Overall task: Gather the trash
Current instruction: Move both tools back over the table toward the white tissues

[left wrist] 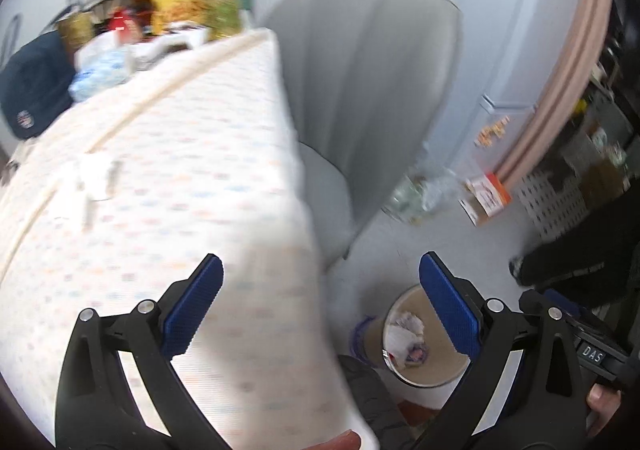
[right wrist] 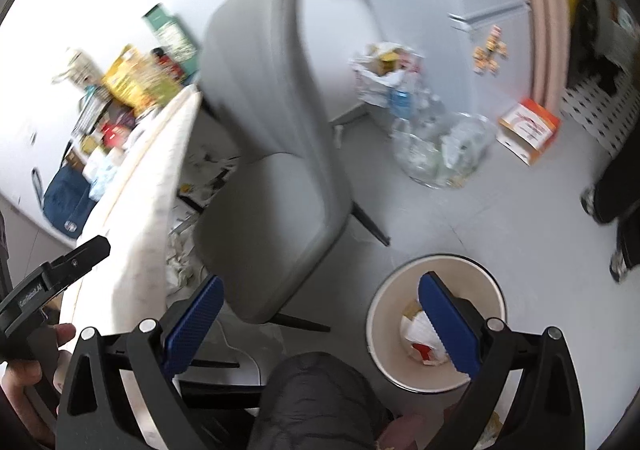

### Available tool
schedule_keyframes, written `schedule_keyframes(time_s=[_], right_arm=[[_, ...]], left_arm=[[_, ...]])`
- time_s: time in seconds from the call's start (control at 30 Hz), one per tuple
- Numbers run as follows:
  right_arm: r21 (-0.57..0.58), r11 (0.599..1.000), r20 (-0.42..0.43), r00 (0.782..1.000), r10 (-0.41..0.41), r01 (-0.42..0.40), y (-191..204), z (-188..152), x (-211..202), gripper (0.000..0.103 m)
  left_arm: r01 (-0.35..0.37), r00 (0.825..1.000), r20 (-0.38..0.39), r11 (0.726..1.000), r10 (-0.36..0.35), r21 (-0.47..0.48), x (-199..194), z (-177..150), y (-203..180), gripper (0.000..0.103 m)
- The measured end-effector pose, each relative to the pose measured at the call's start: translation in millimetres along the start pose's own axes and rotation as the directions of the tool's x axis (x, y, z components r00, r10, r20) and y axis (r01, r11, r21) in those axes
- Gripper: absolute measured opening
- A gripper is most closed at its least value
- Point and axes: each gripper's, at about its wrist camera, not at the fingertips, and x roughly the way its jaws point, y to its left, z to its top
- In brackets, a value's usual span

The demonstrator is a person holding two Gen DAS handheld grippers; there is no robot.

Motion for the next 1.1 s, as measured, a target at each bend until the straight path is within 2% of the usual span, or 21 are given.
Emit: schedule_keyframes(time_s=[0.1,0.43,0.7,1.1], right_arm=[[-0.078,0.997,-0.004,1.000,0.029,-0.029,39.8,3.0,0.9,0.095],[-0.223,0.970,-0.032,0.996,0.088,-0.093,144.4,1.5,12.7,0.095],[-0.298,0.943,-0.076,0.989,0.130,-0.147,207.8,-13.7,25.7,0.090],[-0.401,0.886,-0.137,0.972,0.192,-0.232,290.9,-29.3,42.1,0.080]], left_arm=[[-0.018,0.999,0.033,0.997,0.020,-0.069,-15.8,-2.7,35.9,0.098],[-0.069,0.992,0.088,0.980,0.087,-0.186,-46.9,-17.9,124.3,0.098],[-0.088,0.986,0.110,0.957,0.122,-0.276,-62.0,-33.6,189.2,0.098],[-0.141,0.970,0.137,0.926,0.200,-0.351,-87.6,-45.0,253.5,0.098]])
